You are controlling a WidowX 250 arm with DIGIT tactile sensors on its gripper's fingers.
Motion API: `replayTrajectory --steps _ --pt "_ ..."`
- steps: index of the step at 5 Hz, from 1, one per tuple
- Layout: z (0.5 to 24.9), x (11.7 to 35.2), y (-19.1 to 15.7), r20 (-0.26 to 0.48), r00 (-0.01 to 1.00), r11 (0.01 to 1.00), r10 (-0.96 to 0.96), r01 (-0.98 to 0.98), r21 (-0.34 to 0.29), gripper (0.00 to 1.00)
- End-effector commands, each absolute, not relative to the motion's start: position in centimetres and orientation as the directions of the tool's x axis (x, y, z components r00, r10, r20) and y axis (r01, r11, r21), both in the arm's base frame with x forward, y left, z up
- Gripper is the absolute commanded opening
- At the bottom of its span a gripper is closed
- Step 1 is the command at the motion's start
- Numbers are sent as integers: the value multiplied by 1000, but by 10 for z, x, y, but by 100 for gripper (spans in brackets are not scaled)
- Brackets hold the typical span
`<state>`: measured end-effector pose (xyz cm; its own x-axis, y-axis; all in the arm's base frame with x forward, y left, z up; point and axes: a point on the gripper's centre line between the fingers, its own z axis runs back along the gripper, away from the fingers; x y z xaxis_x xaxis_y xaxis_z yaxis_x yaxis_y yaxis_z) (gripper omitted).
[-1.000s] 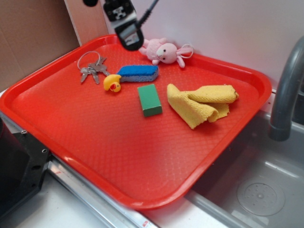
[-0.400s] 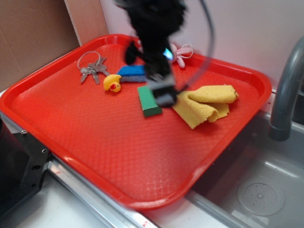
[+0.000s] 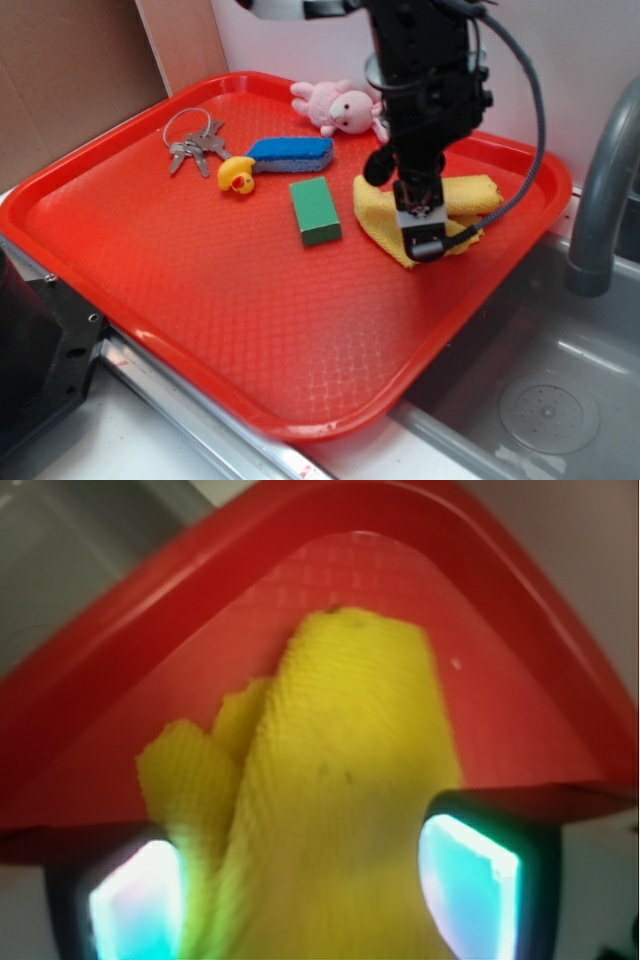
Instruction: Grab the yellow cloth.
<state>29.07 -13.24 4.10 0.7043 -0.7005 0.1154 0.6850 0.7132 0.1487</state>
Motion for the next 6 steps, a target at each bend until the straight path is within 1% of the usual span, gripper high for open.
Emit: replayTrajectory --steps 1,2,3,4,5,6 --pt "21 311 -133 60 712 712 -700 688 141 0" --pt "18 311 -128 47 724 723 -688 680 121 0" --pt "21 311 -122 28 763 760 -646 639 119 0" --pt "39 306 -111 19 851 846 -524 518 125 0" --pt "69 292 -92 30 922 919 -386 382 101 0" --pt "97 272 -80 55 966 964 -253 247 98 0"
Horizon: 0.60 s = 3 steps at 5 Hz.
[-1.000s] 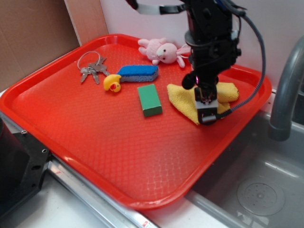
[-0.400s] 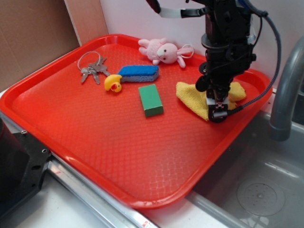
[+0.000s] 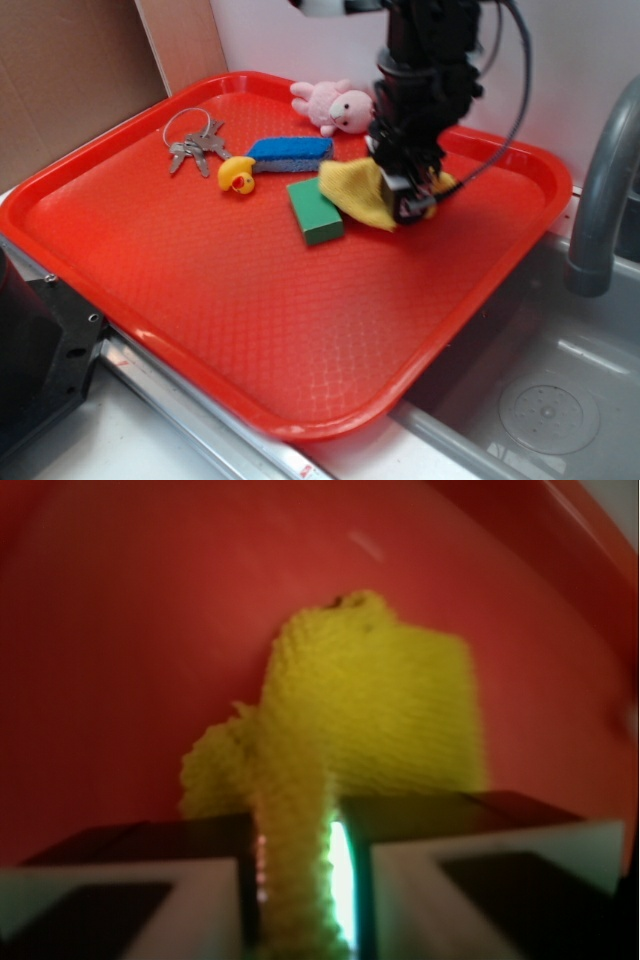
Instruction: Grab the yellow cloth.
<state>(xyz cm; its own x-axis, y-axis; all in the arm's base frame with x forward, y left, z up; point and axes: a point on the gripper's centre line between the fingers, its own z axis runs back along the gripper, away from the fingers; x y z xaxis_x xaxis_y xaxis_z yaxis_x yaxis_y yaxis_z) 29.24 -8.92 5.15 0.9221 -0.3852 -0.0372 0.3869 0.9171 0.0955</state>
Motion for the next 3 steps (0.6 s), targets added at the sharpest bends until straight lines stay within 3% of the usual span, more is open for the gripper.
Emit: replayTrajectory --steps 1,2,3 --pt "119 252 -71 108 980 983 -165 155 100 0" --pt "148 205 -62 145 985 992 -98 86 88 0" --pt "153 194 -58 155 986 995 -57 43 92 0"
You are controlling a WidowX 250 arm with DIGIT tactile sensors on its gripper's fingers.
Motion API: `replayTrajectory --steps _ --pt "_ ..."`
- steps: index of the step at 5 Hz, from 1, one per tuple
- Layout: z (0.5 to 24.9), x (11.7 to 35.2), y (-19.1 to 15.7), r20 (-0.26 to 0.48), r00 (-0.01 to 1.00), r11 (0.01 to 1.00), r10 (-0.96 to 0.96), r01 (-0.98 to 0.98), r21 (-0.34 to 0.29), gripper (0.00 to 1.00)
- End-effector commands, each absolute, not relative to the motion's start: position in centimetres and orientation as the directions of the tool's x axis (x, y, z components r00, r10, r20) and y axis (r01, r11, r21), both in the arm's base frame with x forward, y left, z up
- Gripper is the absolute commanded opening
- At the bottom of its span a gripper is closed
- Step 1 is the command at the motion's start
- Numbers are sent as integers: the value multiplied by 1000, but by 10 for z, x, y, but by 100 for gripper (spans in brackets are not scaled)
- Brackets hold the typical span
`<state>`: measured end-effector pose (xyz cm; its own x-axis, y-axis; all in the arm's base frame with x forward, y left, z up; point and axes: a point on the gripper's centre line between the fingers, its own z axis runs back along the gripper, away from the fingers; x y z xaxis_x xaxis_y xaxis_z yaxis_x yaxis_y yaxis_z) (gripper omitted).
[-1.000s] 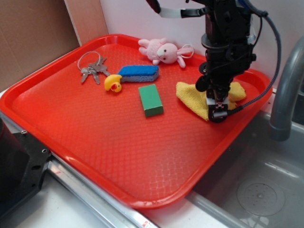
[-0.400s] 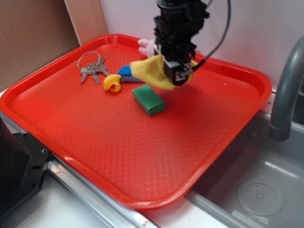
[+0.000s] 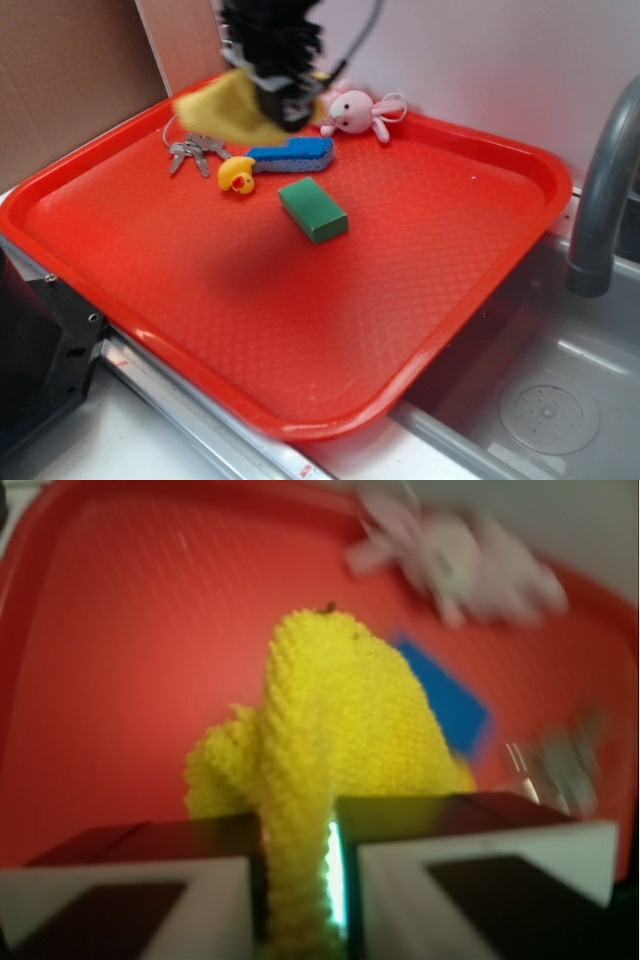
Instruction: Grab the yellow cloth.
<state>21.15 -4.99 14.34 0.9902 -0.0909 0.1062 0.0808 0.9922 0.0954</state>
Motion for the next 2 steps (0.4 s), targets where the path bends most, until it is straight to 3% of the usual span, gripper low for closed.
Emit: replayTrajectory --steps 1,2 --pt "158 184 -52 211 977 997 -13 -4 82 0" --pt "158 183 -48 204 979 998 -18 7 57 0"
